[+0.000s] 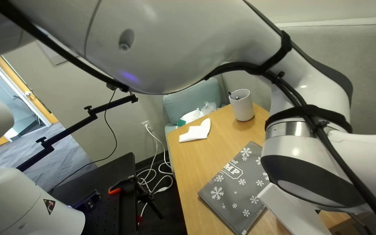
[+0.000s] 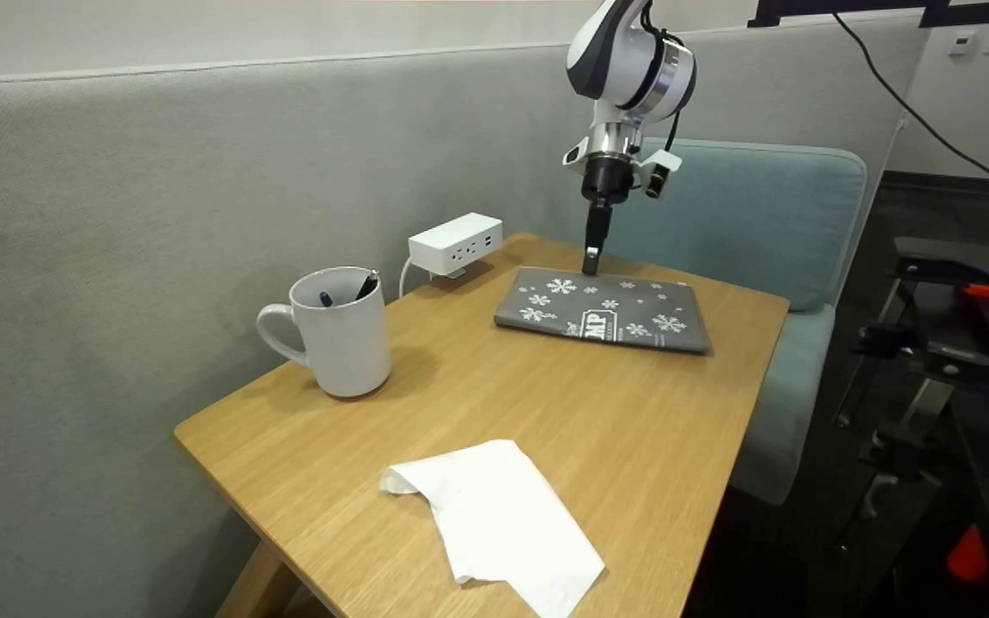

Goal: Open the grey object on the table.

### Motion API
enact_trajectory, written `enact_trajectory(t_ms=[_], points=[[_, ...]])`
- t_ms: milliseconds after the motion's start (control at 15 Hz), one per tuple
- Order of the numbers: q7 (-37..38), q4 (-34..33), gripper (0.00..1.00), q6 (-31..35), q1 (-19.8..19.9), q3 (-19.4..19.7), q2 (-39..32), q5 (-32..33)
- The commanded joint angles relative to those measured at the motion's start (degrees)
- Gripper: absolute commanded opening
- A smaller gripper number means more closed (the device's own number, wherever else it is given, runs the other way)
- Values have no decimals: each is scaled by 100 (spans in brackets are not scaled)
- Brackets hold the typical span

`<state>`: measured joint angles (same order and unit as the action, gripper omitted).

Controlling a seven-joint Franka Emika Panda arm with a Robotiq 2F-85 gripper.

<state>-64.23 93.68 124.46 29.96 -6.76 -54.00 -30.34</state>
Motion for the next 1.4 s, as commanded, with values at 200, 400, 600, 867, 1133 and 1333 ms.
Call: enact_trajectory(t_ms=[200, 400, 600, 867, 1133, 1333], points=[[-74, 225, 0, -99, 65, -54, 270, -120], [85, 617, 0, 57, -45, 24, 669, -104], [440, 1104, 0, 477, -318, 179, 1134, -42], [1194, 1845, 0, 1452, -836, 367, 1743, 145], [2173, 2470, 0, 2282, -1391, 541, 2196, 701], [3006, 2927, 0, 2662, -1765, 651, 2548, 1335]])
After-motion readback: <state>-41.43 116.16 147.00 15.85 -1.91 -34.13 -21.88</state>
